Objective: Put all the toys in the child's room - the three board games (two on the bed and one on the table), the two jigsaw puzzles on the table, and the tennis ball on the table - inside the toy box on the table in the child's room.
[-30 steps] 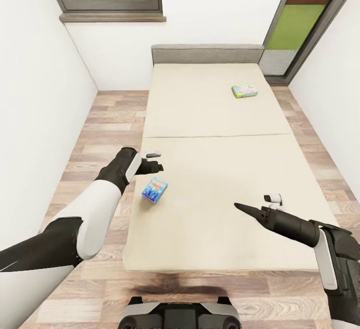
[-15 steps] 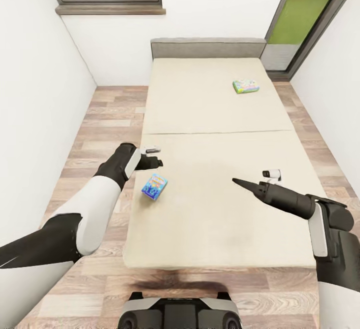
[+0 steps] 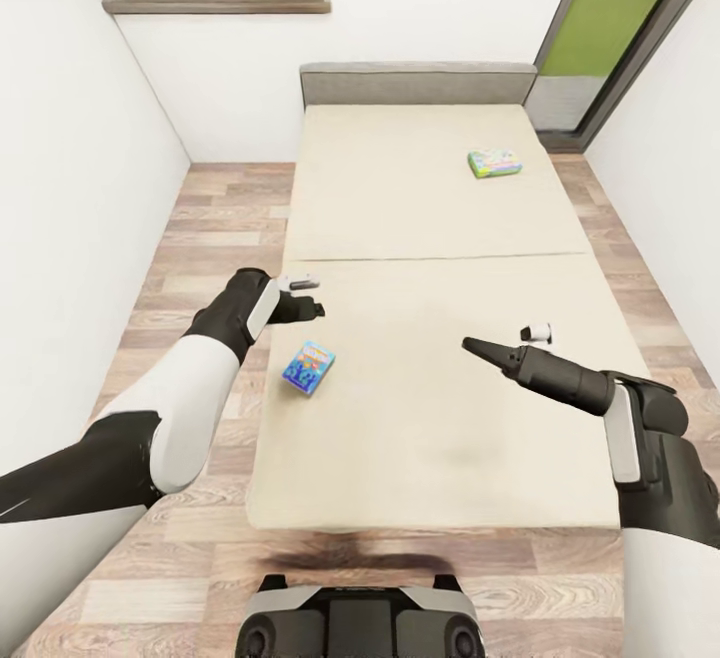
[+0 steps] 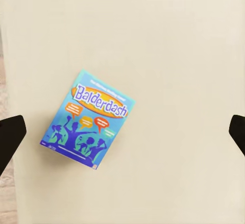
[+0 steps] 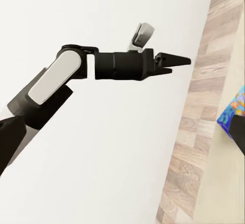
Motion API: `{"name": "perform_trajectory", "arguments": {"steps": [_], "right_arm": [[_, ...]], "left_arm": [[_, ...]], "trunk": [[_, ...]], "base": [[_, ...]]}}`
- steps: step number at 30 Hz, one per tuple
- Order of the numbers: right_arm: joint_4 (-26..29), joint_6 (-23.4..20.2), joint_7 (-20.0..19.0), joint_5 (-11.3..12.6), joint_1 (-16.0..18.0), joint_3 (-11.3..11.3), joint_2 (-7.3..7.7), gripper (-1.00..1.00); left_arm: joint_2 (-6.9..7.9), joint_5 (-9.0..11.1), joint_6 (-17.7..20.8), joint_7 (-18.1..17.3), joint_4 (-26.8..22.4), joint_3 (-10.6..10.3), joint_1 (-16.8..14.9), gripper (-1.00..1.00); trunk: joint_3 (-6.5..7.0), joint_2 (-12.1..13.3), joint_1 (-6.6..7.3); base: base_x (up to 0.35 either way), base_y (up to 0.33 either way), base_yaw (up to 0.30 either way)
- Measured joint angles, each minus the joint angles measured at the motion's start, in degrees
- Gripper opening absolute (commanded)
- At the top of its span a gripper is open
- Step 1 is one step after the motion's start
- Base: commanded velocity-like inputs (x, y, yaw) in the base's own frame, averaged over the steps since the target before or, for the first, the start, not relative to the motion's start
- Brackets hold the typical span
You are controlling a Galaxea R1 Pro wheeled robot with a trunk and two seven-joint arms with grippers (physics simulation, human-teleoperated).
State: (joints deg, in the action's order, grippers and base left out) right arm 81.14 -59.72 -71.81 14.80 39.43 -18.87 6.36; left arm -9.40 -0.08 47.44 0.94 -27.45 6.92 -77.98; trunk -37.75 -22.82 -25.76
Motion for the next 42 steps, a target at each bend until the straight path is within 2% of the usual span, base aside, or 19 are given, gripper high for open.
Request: {"name": "perform_trajectory", "arguments": {"steps": [4,8,14,19,23,29,42], "right_arm": [[-1.31,-0.03,2.04,0.07,1.18,0.1,-0.07,1.0],[-3.43,-0.05,3.81,0.12,2.98,1.29,-0.11,1.0],[-6.87,-0.07,6.51,0.16,6.81,3.35,-0.13,1.0],[-10.22,-0.09,10.37,0.25,10.77,4.77,-0.17,1.0],[-12.87,-0.1,12.84,0.33,13.62,5.65,-0.91,1.0],[-14.01,-0.09,15.07,0.28,14.71,5.95,-2.55,1.0],[-13.91,-0.1,17.28,0.62,14.98,6.01,-3.0,1.0]], "left_arm": [[-0.01,-0.02,0.01,0.44,0.0,0.04,-0.19,1.0],[-0.06,-0.03,0.02,1.27,0.0,0.08,-0.87,1.0],[-0.16,-0.08,0.02,1.84,0.01,0.15,-1.66,1.0],[-0.23,-0.14,0.03,1.96,0.03,0.14,-1.82,1.0],[-0.27,-0.18,-0.08,1.99,0.11,0.09,-1.86,1.0],[-0.24,-0.31,-0.46,2.01,0.36,-0.02,-1.88,1.0],[-0.2,-0.35,-0.63,2.19,0.56,-0.16,-1.88,1.0]], "trunk": [[-0.38,0.0,0.0],[-0.76,0.0,0.0],[-1.32,0.0,0.0],[-1.79,0.0,0.0],[-2.17,0.0,0.0],[-2.74,0.0,0.0],[-3.97,0.0,0.0]], "base": [[0.0,0.0,0.0],[0.0,0.0,0.0],[0.0,0.0,0.0],[0.0,0.0,0.0],[0.0,0.0,0.0],[0.0,0.0,0.0],[0.0,0.0,0.0]]}}
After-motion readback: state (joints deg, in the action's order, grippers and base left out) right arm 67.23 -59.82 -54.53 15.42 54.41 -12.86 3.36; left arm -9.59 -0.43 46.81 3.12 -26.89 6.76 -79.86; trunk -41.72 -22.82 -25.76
